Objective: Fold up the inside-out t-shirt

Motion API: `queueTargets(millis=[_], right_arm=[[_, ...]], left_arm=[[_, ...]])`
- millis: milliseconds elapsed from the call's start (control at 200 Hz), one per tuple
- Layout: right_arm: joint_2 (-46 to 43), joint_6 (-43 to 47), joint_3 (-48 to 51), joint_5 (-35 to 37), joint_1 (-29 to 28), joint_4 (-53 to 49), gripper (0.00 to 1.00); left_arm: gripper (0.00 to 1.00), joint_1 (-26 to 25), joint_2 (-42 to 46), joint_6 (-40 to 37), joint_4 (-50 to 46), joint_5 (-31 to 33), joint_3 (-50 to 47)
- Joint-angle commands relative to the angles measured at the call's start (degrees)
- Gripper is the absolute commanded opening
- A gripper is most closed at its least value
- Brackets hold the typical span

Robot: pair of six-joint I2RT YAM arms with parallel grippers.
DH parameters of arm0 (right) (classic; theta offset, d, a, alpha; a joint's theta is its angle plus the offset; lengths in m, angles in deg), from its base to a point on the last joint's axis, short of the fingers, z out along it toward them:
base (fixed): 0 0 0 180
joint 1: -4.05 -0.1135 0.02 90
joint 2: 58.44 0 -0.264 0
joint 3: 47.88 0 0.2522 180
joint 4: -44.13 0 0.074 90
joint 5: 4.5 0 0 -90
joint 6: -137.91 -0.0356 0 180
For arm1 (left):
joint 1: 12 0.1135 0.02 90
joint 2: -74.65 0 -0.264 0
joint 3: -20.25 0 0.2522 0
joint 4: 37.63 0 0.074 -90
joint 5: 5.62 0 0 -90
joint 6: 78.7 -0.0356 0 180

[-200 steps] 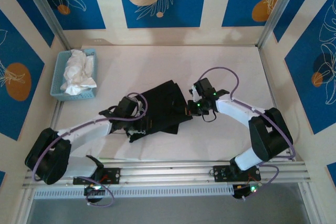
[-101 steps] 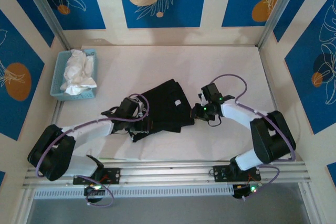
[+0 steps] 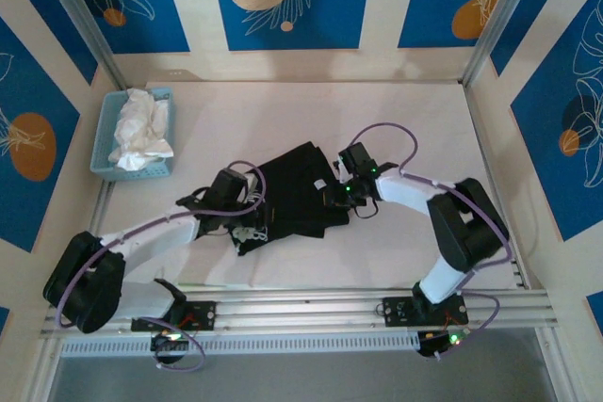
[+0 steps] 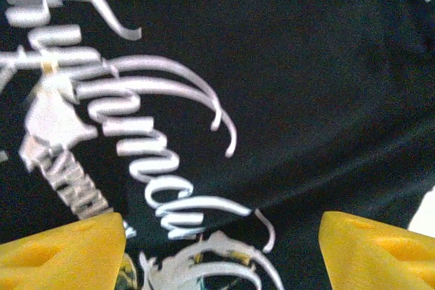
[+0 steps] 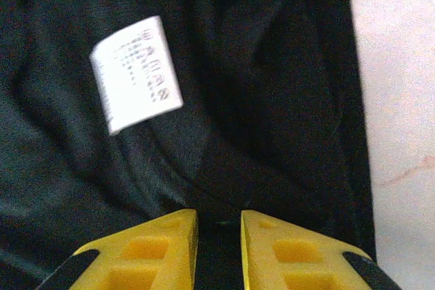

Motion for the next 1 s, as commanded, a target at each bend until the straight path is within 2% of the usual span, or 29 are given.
queueTargets(millis=[0,140,300,445,625,755,820,915,990], right_arm=[[2.5,-0.5,-3.6,-1.1,1.7,-3.0,0.23],[-5.1,0.4,-0.1,-1.7,1.0,-3.2,0.33],[-11.9,-4.0,5.7,-3.7,-1.9,-1.5,0.44],[-7.7,-6.4,4.7,-2.8,-1.9,0.2,0.45],[2.1,-4.8,-2.2,-3.7,2.0,0.4,0.42],[9.0,-1.5,-10.7,-5.3,3.8,0.2,0.42],[13.0,0.2,-16.2,-6.7,4.0,-0.6,0.42],[19.1,2.7,-26.0,-12.6,3.1,-3.0,0.42],[19.8,5.6,-30.5,-11.5,2.0,-5.5,0.42]], left_arm=[[0.76,4.2,-3.1,-2.0,-0.8,1.6,5.9],[0.76,10.6,-10.9,-2.1,-1.2,-2.1,11.3],[0.76,15.1,-18.4,-3.2,-1.4,-5.2,14.9],[0.76,17.0,-19.5,-4.8,-2.2,-5.8,12.9],[0.76,16.5,-14.5,-4.5,-1.6,-9.1,4.8],[0.75,11.9,-6.7,0.3,1.8,-12.2,-4.2],[0.75,6.7,-2.6,4.3,4.1,-13.1,-8.3],[0.75,-3.8,1.7,9.8,7.7,-13.1,-11.2],[0.75,-8.1,4.8,11.5,7.3,-13.3,-10.4]])
